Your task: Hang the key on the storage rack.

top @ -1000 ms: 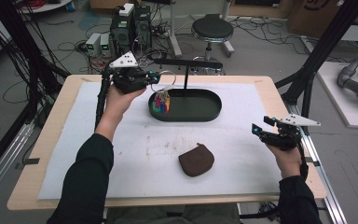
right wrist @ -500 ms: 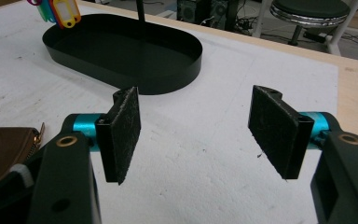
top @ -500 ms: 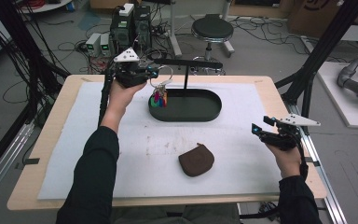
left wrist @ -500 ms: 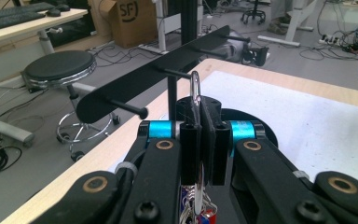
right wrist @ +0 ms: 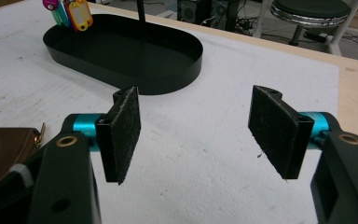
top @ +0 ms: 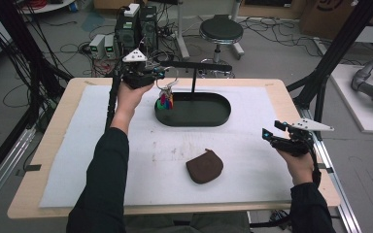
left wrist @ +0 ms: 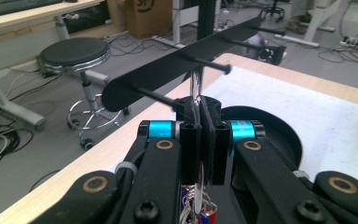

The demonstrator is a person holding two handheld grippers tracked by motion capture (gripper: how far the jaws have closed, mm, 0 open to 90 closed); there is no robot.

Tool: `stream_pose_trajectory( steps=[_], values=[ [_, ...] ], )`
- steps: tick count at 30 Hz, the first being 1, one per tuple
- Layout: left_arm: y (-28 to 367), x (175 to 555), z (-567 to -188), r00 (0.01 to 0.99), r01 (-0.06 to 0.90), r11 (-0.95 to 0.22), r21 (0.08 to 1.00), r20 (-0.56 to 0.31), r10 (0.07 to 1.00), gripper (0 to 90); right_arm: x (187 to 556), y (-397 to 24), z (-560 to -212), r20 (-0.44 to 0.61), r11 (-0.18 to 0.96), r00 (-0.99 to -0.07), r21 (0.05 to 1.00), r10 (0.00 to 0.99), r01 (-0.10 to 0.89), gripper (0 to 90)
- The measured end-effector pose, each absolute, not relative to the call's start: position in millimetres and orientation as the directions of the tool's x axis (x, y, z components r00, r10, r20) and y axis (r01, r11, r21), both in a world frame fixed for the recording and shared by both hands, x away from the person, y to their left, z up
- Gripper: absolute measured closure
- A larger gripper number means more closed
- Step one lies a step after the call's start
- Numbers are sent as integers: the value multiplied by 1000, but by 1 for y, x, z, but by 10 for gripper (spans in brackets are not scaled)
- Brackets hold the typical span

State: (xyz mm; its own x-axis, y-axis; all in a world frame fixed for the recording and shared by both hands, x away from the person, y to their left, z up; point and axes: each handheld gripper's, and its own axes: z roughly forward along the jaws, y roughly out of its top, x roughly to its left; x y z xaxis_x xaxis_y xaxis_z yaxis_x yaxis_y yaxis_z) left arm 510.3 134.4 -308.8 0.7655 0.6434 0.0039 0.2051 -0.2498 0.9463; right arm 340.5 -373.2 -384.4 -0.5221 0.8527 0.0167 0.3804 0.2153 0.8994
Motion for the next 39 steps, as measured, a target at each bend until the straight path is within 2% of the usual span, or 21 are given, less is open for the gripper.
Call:
stream_pose_trajectory(
  steps=[15, 39],
  values=[
    [138, 518, -318, 735, 246, -235, 941, -23, 678, 862, 340, -374, -384, 22, 210, -522, 900, 852, 381, 352],
    [141, 518, -324, 713, 251, -216, 943, -29, 701, 849, 340, -373, -384, 20, 214, -523, 899, 852, 381, 352]
  ],
)
